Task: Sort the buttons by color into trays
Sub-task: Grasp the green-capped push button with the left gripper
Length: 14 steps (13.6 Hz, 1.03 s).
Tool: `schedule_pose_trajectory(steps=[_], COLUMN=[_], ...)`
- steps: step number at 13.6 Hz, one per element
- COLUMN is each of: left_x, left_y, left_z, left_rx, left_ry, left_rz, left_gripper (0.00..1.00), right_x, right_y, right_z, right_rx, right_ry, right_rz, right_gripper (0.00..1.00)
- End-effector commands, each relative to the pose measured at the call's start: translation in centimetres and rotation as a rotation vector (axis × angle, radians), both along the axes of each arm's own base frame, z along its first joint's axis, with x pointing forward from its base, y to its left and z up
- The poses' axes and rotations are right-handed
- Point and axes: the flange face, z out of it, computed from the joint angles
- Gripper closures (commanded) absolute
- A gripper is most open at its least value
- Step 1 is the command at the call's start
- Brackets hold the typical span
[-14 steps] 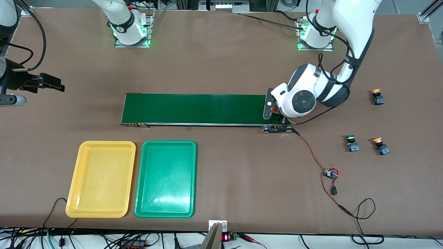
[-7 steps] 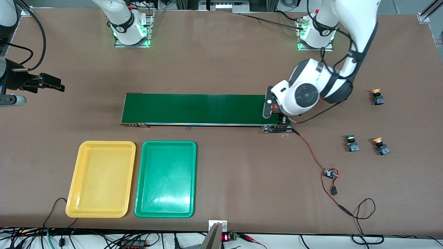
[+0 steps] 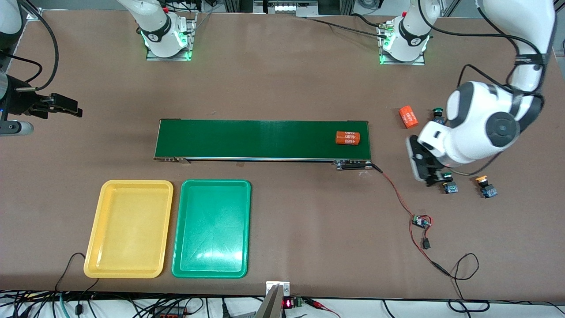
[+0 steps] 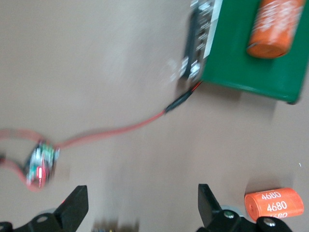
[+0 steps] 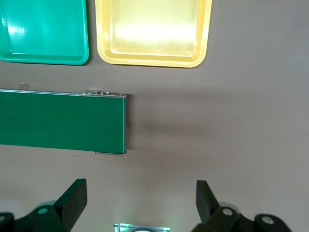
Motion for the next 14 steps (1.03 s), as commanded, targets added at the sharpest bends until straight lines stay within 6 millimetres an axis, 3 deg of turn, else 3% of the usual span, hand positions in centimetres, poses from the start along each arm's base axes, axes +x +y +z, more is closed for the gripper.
schedule_pose_trajectory(steps=[1, 4, 6, 10, 14], left_x=[0.2, 0.0, 0.0, 1.1, 1.0], left_y=[3.0, 6.3, 7.5, 11.1, 13.2], left_z=[-1.5, -4.8, -6.9, -10.8, -12.6], left_rx=[0.051, 0.132, 0.161, 0.153, 0.144], left_ry=[0.039, 0.101, 0.13, 0.042, 0.039], left_rz=[0.363, 0.831, 1.01, 1.107, 1.158], left_gripper=[0.0, 0.0, 0.0, 0.0, 0.0], right_x=[-0.3, -0.3, -0.3, -0.3, -0.1], right_y=[0.1, -0.2, -0.3, -0.2, -0.2], right_z=[0.1, 0.1, 0.1, 0.2, -0.1], right_rx=[0.015, 0.015, 0.015, 0.015, 0.018], right_ry=[-0.002, -0.004, -0.006, -0.01, -0.006], right_rz=[-0.002, -0.005, -0.007, -0.01, -0.009], right_gripper=[0.0, 0.0, 0.0, 0.0, 0.0])
